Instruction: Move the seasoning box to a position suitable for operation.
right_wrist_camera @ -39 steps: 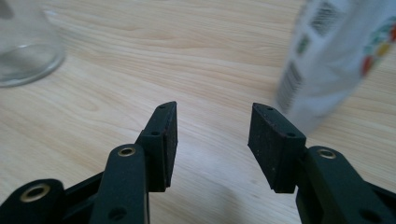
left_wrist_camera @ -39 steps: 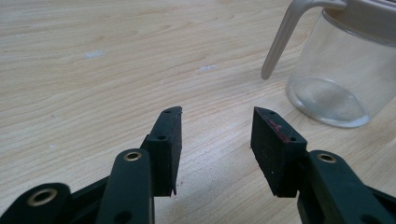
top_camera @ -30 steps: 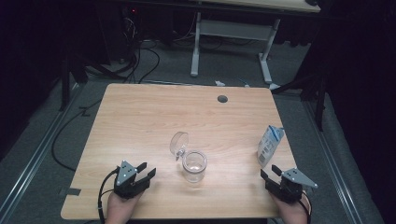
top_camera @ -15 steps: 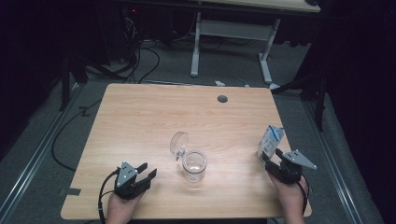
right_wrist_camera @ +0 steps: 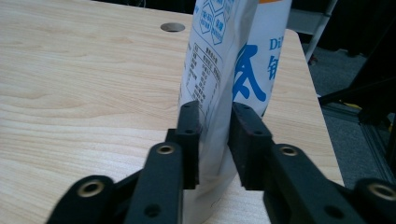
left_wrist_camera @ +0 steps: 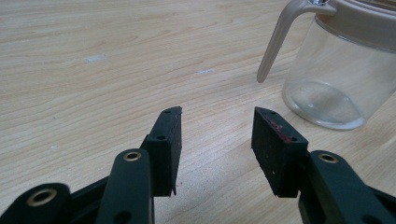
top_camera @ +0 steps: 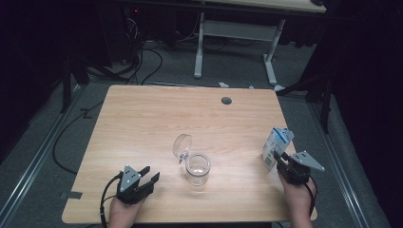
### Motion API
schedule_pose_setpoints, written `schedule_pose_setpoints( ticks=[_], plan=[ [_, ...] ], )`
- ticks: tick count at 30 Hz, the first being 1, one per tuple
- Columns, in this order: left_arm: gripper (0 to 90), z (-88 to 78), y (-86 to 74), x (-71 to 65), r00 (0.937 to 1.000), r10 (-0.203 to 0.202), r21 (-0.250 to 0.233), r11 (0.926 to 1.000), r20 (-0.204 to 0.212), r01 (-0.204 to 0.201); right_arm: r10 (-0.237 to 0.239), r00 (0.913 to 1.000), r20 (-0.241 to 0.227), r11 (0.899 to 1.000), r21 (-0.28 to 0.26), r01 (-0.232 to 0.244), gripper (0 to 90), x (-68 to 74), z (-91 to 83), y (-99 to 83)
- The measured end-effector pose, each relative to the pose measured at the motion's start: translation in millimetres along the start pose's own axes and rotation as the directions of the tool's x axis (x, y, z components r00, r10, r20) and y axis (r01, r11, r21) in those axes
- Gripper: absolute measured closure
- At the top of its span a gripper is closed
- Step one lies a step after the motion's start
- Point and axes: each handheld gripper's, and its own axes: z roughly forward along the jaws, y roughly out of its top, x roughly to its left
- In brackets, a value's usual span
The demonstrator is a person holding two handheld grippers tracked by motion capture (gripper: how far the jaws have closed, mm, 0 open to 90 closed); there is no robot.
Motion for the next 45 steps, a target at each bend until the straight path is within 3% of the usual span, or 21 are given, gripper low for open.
schedule_pose_setpoints(
  ticks=[7,10,16,20,23,25,26,34,45],
  plan=[
    [52.8,1.4,-0.3,0.8,1.0,0.004,0.006,1.0,0.007,-0.004,-0.006,0.9999,-0.015,1.0,-0.003,0.006,80.3,-10.2,-6.4,-2.8],
    [52.8,0.6,-0.2,1.7,1.0,0.0,0.002,1.0,0.007,0.0,0.014,0.9996,-0.025,1.0,-0.009,-0.015,78.9,-13.4,-8.4,-4.6],
    [52.4,-2.1,-1.0,1.7,1.0,0.005,0.001,1.0,0.0,-0.005,0.016,0.9985,-0.052,1.0,-0.02,-0.017,63.6,-9.0,-2.6,-2.0],
    [52.4,-5.3,-2.3,3.0,1.0,-0.004,-0.004,1.0,-0.006,0.004,0.037,0.9984,-0.044,0.999,-0.027,-0.038,54.3,-8.1,1.2,1.0],
    [52.4,-8.9,-3.9,5.0,0.9998,-0.008,-0.004,1.0,-0.017,0.008,0.035,0.9985,-0.043,0.999,-0.025,-0.036,52.5,-8.3,3.2,1.7],
    [52.4,-10.6,-4.6,5.8,0.9997,-0.011,-0.006,0.9999,-0.022,0.011,0.037,0.9984,-0.043,0.999,-0.015,-0.037,56.9,-8.2,5.1,1.5],
    [52.4,-11.4,-4.8,6.1,0.9997,-0.012,-0.007,0.9999,-0.023,0.012,0.043,0.9986,-0.029,0.999,-0.018,-0.044,63.9,-8.3,4.5,1.2],
    [52.3,-12.3,-5.2,7.0,0.9996,-0.013,-0.008,0.9999,-0.026,0.013,0.025,0.9996,-0.011,0.999,-0.035,-0.026,81.0,-7.1,1.4,0.8],
    [52.3,-12.1,-5.3,6.7,0.9996,-0.014,-0.008,0.9999,-0.024,0.013,-0.016,0.9995,-0.028,0.999,-0.047,0.015,88.0,-7.5,-0.3,-0.9]
  ],
)
